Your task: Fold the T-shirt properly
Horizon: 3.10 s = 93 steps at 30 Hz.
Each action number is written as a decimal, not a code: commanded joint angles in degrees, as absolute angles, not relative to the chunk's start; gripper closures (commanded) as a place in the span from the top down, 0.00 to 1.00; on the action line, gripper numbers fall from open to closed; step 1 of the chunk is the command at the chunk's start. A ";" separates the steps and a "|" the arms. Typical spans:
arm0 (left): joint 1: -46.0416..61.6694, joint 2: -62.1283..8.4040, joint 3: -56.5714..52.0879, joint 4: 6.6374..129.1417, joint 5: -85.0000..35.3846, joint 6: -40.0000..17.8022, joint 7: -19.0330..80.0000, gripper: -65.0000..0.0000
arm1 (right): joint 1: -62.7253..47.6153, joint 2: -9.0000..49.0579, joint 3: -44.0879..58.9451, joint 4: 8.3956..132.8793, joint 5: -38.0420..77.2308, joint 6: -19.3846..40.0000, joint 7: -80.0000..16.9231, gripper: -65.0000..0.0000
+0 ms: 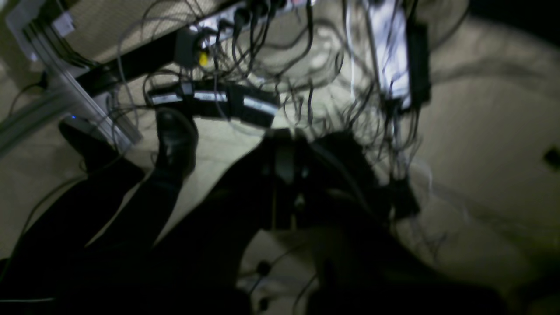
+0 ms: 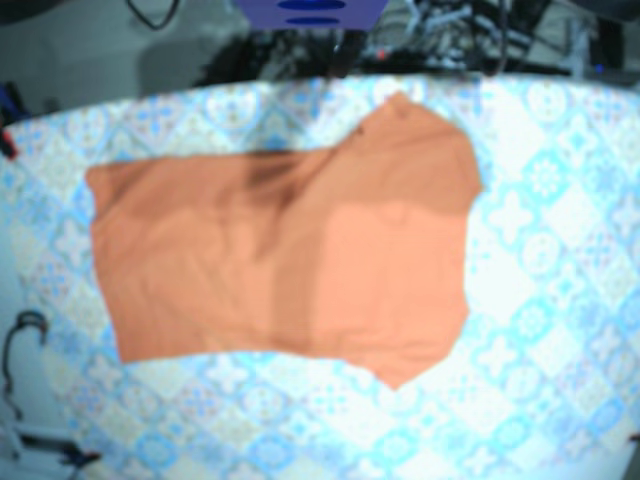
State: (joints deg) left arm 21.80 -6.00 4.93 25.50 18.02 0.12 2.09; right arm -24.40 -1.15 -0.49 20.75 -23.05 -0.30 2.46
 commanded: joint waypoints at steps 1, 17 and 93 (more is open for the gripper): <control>24.22 -6.99 4.88 26.77 19.03 0.57 2.24 0.00 | -26.95 -0.57 -0.48 22.11 -24.92 -0.40 2.51 0.00; 52.35 -24.13 4.62 68.79 28.00 0.57 2.68 0.00 | -52.35 8.22 -0.22 61.23 -41.63 -5.23 1.89 0.00; 39.34 -36.53 17.27 100.53 63.52 -11.65 12.18 0.58 | -31.52 23.87 -4.09 86.64 -51.21 -1.27 -10.07 0.31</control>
